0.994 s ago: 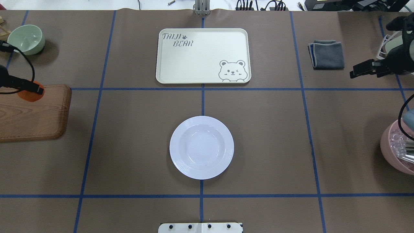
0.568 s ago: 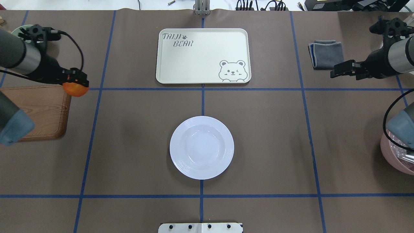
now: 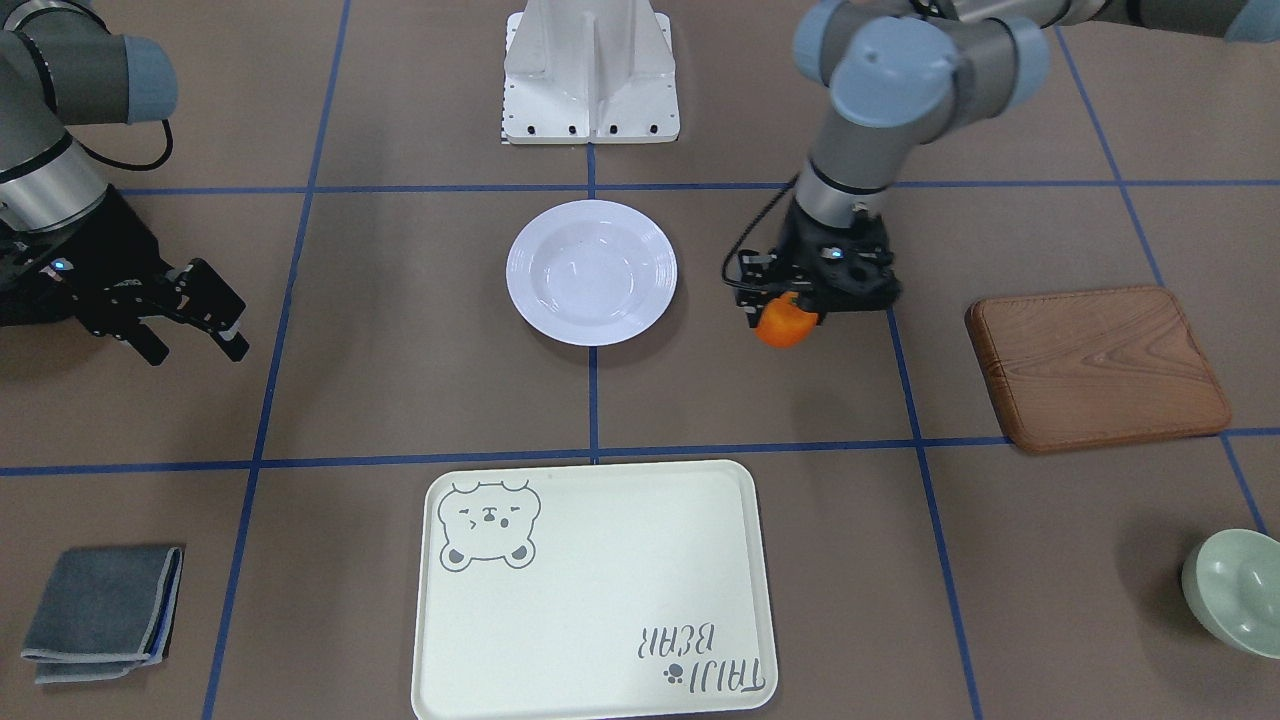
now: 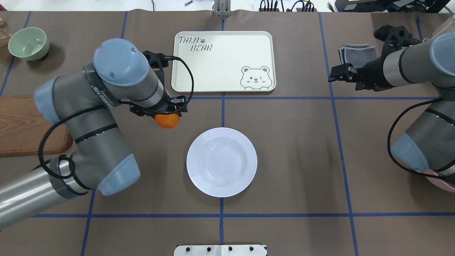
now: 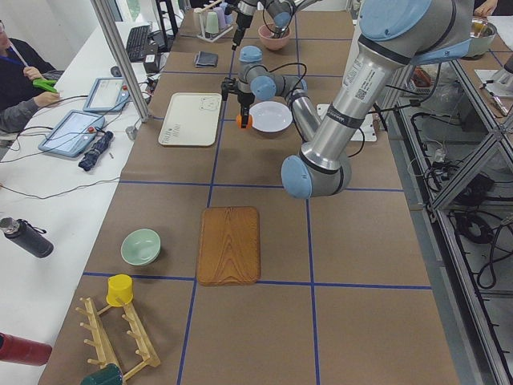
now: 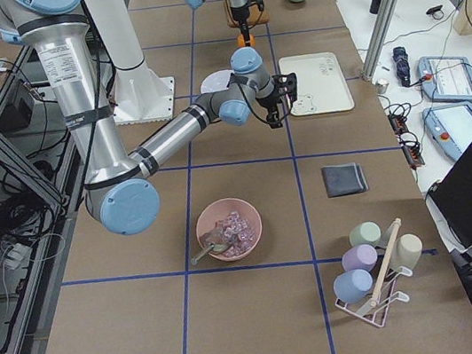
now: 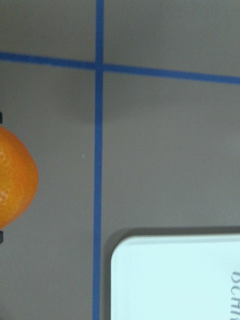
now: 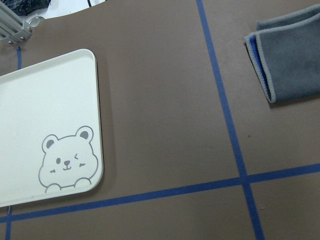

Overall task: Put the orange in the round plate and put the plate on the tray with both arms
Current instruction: 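Carry the orange onto the white plate and release it with the left gripper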

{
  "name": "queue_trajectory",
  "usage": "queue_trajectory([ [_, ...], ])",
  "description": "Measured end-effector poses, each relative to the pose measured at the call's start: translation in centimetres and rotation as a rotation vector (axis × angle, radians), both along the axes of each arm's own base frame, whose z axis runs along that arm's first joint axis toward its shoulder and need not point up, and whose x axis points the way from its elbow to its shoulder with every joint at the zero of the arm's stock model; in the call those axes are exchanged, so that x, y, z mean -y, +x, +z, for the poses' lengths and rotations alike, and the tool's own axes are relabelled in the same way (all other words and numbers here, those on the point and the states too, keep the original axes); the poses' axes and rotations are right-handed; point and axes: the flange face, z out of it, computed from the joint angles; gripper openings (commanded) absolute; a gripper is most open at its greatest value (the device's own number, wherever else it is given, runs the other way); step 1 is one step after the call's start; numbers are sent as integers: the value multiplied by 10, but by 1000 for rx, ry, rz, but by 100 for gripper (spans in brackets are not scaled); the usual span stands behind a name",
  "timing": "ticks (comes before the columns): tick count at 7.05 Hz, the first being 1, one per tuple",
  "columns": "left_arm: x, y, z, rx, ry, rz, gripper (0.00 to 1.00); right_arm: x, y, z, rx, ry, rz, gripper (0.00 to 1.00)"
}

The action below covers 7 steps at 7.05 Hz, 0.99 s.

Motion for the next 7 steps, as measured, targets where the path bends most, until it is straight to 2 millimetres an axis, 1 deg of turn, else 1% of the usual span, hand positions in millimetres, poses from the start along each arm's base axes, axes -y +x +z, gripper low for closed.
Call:
queue_trajectory([
  [2,-44,92,-47,9,-33,-35,0,-13,-45,-23,25,-4,64,100],
  [3,-65,130,-63,15,-49,-42,0,-19,-60,-30,30,4,72,100],
  [4,-79,157,-66,22,-50,-48,0,-22,-67,-33,32,9,73,100],
  [5,-86,172,-61,23,-39,-53,0,-24,-70,-35,34,11,73,100],
  [6,-88,178,-58,22,-32,-55,0,-25,-71,-36,35,12,72,100],
  [7,-88,180,-54,26,-28,-56,0,-25,-71,-36,36,13,72,100],
])
